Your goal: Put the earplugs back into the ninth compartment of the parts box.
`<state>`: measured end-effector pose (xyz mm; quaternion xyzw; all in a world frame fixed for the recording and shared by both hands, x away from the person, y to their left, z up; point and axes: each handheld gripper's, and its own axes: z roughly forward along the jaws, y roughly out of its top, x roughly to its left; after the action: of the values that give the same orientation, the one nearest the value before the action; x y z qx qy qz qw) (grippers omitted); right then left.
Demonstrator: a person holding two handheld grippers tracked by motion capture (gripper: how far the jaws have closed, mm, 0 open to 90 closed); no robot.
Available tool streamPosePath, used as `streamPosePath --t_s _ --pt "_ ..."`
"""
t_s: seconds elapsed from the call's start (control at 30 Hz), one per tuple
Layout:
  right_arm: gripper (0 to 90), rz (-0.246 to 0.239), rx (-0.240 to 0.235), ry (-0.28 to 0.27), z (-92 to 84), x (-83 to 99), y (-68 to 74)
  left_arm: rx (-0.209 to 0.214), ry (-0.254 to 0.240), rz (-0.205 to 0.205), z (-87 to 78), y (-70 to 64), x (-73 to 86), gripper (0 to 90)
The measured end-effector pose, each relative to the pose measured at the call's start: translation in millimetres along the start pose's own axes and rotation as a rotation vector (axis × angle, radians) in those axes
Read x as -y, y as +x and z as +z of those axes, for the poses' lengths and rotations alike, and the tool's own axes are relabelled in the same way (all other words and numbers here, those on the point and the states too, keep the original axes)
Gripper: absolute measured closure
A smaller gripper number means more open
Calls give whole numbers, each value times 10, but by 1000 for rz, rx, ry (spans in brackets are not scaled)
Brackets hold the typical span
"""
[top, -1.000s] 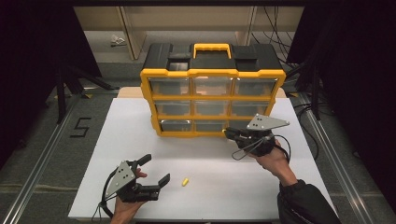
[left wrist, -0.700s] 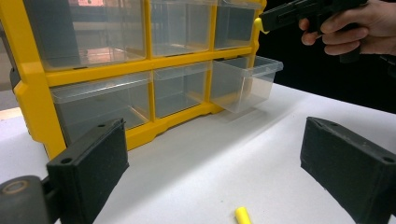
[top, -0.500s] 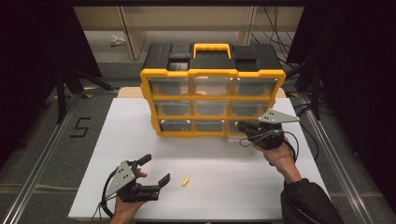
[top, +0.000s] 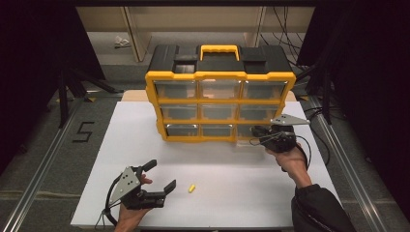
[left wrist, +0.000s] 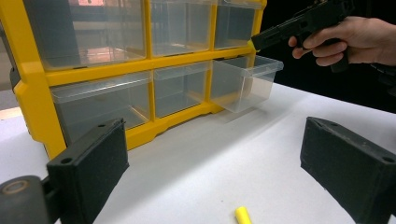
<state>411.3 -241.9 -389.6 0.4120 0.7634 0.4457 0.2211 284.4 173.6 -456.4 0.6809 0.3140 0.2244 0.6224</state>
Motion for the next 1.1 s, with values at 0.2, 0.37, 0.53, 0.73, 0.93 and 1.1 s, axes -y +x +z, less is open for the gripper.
streamPosePath --t_s 0.2,0.37,0.53,0.73,0.93,1.1 --pt "498 18 -2 3 -13 -40 22 0 0 0 0 0 0 73" --pt "414 -11 -43 -26 -65 -118 162 0 0 0 -1 1 -1 73" --pt "354 -47 -103 -65 -114 -193 373 0 0 0 -3 2 -1 73" --pt "303 -63 -180 -88 -124 -222 586 0 0 0 -1 2 -1 73" --pt "270 -105 -239 -74 -62 -193 789 1 -1 -1 -2 1 -1 73" --pt "252 -129 -280 -57 -7 -158 945 0 -3 -1 -4 3 -2 73"
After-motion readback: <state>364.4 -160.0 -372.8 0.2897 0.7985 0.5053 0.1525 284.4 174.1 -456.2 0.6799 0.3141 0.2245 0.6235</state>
